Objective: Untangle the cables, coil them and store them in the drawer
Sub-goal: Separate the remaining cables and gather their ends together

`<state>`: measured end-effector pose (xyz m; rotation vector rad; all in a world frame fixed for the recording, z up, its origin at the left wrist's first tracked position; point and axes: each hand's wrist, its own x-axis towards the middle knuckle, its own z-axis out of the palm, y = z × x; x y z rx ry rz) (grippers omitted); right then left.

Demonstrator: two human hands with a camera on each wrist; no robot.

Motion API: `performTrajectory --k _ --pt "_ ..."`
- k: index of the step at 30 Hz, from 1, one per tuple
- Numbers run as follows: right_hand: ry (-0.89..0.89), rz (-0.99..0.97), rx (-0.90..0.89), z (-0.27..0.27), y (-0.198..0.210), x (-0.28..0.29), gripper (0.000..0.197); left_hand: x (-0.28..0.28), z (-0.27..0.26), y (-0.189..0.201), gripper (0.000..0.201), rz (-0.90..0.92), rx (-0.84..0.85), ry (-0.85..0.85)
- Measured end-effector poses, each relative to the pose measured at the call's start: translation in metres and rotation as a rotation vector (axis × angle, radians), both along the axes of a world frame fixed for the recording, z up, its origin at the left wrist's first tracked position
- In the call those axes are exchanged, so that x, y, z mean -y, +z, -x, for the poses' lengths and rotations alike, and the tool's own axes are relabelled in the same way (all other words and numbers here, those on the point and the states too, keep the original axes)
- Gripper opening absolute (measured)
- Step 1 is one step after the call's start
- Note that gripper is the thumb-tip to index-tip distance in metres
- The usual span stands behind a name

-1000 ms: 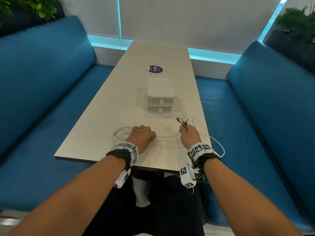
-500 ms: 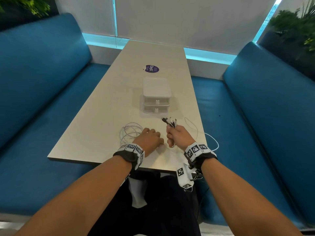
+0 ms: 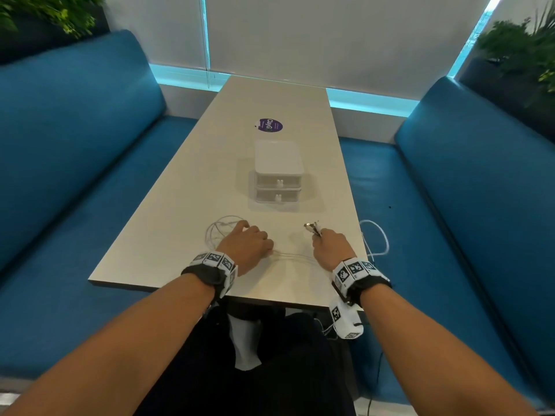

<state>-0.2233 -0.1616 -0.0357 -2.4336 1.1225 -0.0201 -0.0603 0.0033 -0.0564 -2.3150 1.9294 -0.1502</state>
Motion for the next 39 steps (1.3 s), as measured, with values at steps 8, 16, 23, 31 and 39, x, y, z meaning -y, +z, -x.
performTrajectory --k 8,16,23,31,39 --pt "0.073 -0.099 0.146 -0.020 -0.006 -0.029 0.031 0.027 0.033 -0.001 0.022 0.050 -0.079 0.095" --pt "0.167 -0.278 0.151 -0.011 -0.012 -0.027 0.027 0.024 0.033 -0.003 0.018 0.124 -0.119 0.097" --pt "0.173 -0.151 0.075 -0.001 -0.016 -0.017 0.024 0.006 0.011 -0.003 0.023 0.020 -0.055 0.106" --pt "-0.009 0.078 0.003 -0.002 -0.018 -0.017 0.026 0.010 0.019 0.006 0.032 -0.051 0.024 0.058" --pt "0.072 -0.067 0.213 -0.015 -0.003 -0.033 0.026 0.030 0.042 0.014 0.022 0.016 -0.041 0.085"
